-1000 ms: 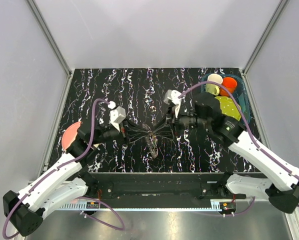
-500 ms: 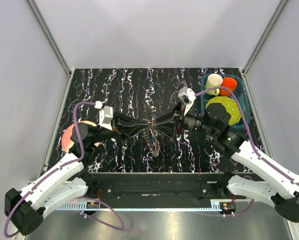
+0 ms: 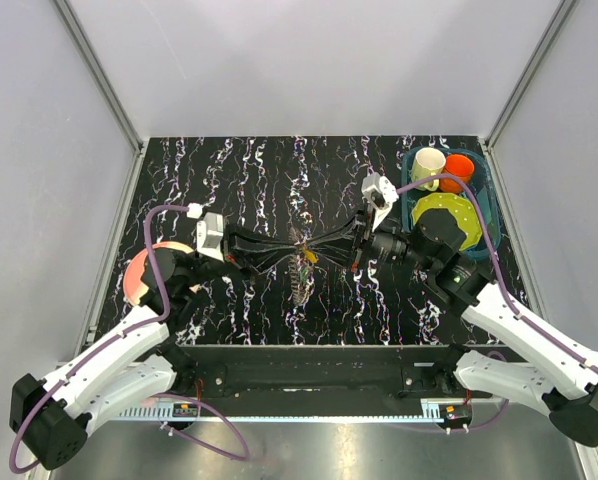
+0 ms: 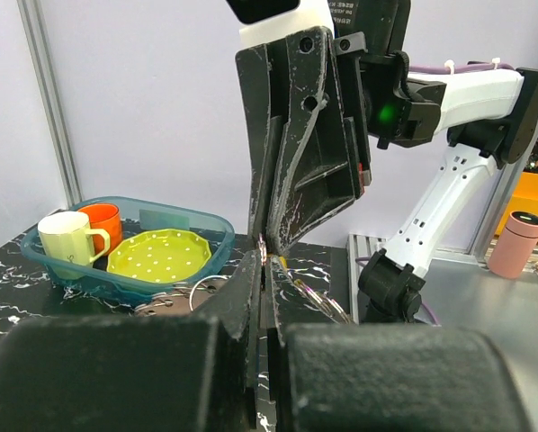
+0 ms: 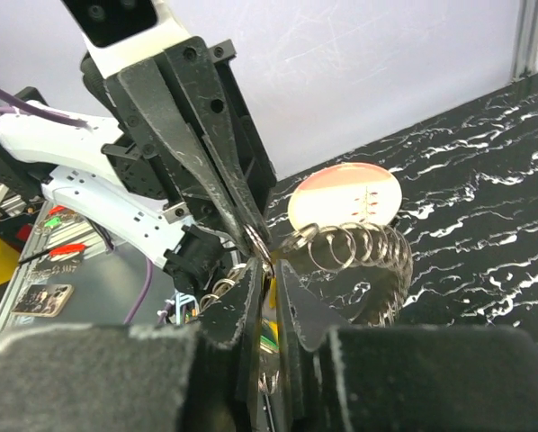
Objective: Remove the keys from the keyring
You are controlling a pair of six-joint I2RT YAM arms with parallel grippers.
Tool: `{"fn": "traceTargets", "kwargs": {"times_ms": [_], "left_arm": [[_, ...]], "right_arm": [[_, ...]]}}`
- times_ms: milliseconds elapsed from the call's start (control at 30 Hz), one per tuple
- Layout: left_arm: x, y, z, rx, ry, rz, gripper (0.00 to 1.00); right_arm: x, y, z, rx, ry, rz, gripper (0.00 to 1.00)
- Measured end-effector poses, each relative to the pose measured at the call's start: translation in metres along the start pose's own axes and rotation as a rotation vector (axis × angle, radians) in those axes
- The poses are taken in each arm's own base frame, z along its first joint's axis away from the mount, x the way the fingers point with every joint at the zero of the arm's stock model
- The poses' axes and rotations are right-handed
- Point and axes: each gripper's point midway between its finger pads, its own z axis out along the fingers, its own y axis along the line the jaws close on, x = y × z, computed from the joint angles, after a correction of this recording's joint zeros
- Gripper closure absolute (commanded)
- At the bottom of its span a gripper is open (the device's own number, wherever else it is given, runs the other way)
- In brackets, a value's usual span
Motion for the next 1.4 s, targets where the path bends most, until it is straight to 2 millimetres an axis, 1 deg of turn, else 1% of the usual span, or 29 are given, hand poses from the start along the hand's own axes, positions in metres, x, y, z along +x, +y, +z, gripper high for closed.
{"fn": "traceTargets", "kwargs": {"times_ms": [100,267,433,500,733,967,1100,1400], "left_arm": [[0.0,0.001,0.0,-0.003,0.001,0.005,1.0],[0.001,0.004,-0.002,-0.025,0.005,0.014,1.0],[0.008,0.011,-0.004,-0.059,0.035,0.014,1.0],[0.01,0.013,-0.004,-0.07,0.04,0.013,1.0],[0.012,0.019,-0.005,-0.106,0.046,0.006,1.0],[0.014,0.028,-0.008,-0.154,0.053,0.005,1.0],[0.014,0.034,-0.01,-0.188,0.052,0.004,1.0],[0.015,0.041,-0.018,-0.228,0.067,0.012,1.0]], "right_arm": [[-0.001,0.003,0.002,-0.026,-0.001,0.0,1.0],[0.003,0.004,0.004,-0.043,0.012,0.012,1.0],[0.015,-0.004,0.009,-0.023,0.058,0.044,1.0],[0.017,-0.007,0.01,-0.017,0.063,0.051,1.0],[0.018,-0.012,0.013,0.002,0.078,0.052,1.0],[0.022,-0.023,0.02,0.028,0.098,0.018,1.0],[0.021,-0.027,0.023,0.038,0.101,0.009,1.0],[0.024,-0.035,0.031,0.035,0.11,-0.041,1.0]]}}
